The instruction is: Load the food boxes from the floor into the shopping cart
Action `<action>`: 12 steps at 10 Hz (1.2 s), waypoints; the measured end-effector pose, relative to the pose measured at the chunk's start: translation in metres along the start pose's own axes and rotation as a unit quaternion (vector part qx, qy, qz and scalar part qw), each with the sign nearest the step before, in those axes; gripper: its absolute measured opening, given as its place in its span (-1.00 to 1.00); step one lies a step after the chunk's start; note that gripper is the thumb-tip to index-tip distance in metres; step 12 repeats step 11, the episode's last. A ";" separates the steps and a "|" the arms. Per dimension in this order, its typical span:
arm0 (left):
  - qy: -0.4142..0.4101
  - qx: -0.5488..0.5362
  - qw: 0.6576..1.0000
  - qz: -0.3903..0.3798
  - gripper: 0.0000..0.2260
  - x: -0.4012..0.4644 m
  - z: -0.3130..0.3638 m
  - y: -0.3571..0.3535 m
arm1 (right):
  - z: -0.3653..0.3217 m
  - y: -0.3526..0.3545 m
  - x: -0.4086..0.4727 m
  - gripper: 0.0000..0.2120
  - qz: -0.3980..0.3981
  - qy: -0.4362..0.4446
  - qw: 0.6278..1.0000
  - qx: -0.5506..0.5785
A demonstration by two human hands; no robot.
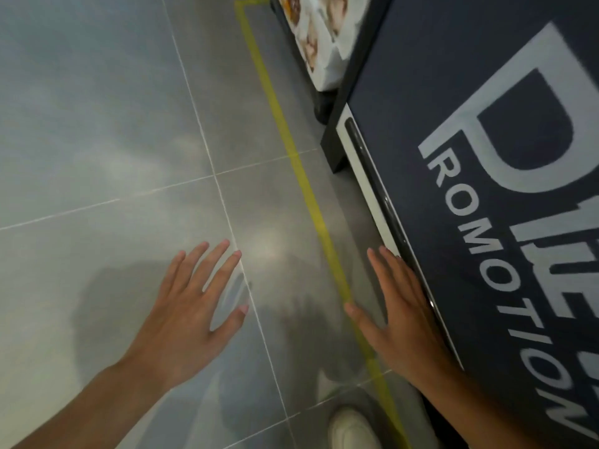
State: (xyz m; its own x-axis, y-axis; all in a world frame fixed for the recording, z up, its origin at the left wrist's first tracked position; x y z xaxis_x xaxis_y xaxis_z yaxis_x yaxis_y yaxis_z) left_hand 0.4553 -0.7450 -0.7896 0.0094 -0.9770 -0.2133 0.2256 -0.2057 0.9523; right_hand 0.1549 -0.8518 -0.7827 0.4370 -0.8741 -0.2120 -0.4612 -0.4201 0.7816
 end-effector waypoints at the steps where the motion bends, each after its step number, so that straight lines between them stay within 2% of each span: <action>1: 0.040 -0.002 0.999 0.007 -0.36 -0.028 -0.029 0.016 | -0.036 -0.010 0.008 -0.17 -0.030 0.025 0.999 0.000; 4: 0.197 0.009 0.980 0.027 -0.34 -0.177 -0.119 0.096 | -0.208 -0.053 0.014 -0.18 -0.117 0.154 0.981 0.010; 6: 0.269 0.001 0.962 0.053 -0.33 -0.283 -0.140 0.186 | -0.335 -0.028 -0.011 -0.19 -0.151 0.239 0.959 -0.011; 7: 0.281 0.001 0.956 0.084 -0.32 -0.319 -0.138 0.256 | -0.404 0.015 -0.027 -0.17 -0.155 0.270 0.950 -0.029; 10: 0.242 0.044 0.952 0.183 -0.33 -0.384 -0.097 0.513 | -0.591 0.195 -0.085 -0.16 -0.103 0.337 0.935 -0.045; 11: 0.252 0.025 0.955 0.152 -0.30 -0.409 -0.078 0.589 | -0.638 0.256 -0.115 -0.18 -0.091 0.344 0.934 -0.048; 12: 0.252 0.025 0.955 0.152 -0.30 -0.409 -0.078 0.589 | -0.638 0.256 -0.115 -0.18 -0.091 0.344 0.934 -0.048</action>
Point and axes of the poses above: each hand's wrist, its own x-axis towards the middle knuckle, its own y-axis out of the back of the hand, z = x × y, the point moved 2 cm from there along x, towards the middle knuckle, and after that the axes turned 7 degrees about x, right-handed, at the moved point
